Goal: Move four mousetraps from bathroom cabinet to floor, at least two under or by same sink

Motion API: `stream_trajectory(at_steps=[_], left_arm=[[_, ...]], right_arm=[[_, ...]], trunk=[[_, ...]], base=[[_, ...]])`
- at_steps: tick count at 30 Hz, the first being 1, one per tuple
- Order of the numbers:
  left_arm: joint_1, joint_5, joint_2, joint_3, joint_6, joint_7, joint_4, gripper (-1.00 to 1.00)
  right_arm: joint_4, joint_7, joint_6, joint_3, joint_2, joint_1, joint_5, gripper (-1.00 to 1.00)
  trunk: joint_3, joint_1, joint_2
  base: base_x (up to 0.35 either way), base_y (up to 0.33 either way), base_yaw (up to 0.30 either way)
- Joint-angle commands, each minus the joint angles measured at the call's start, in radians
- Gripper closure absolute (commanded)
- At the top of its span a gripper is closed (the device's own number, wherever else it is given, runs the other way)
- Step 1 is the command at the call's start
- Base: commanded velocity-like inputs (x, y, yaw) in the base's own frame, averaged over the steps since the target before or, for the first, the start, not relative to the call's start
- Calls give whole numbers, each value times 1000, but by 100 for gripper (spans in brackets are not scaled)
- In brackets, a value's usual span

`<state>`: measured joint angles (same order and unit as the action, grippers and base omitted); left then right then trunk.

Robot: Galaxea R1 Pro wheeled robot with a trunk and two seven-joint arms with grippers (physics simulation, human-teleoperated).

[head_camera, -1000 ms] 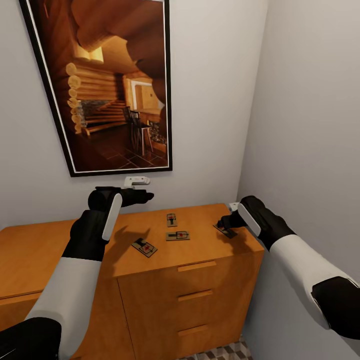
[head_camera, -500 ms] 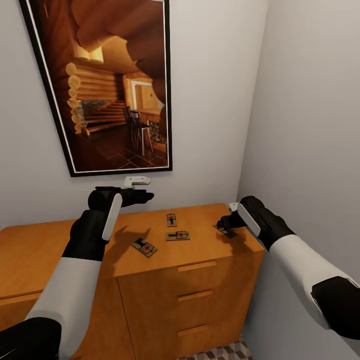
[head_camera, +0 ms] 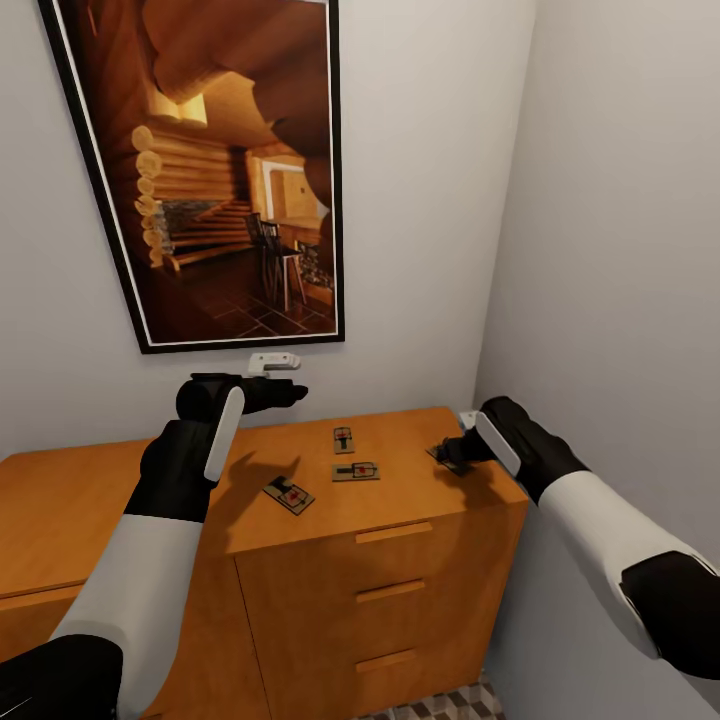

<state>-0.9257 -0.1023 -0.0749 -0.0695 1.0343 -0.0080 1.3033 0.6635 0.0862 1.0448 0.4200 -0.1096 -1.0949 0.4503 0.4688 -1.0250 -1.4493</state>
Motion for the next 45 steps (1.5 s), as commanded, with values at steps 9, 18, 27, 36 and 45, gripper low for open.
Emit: stream_trajectory(at_steps=[9,18,27,36,45], left_arm=[[-1,-5,0,0,4,2,1,-100],[-1,-5,0,0,4,2,1,-100],[-1,-5,0,0,4,2,1,-100],[-1,-5,0,0,4,2,-1,-100],[-1,-5,0,0,4,2,-7,-100]], right_arm=[[-47,8,2,9,-1,-1,11,-100],[-56,5,2,10,-1,-1,10,-100],[-57,4,2,10,-1,-2,10,-100],[-58,4,2,11,-1,-2,10,-100],[-58,4,2,11,0,-1,10,-100]], trunk=[[1,0,-1],[1,0,-1],[1,0,-1],[1,0,-1],[1,0,-1]], base=[[0,0,0],[0,0,0],[0,0,0],[0,0,0],[0,0,0]])
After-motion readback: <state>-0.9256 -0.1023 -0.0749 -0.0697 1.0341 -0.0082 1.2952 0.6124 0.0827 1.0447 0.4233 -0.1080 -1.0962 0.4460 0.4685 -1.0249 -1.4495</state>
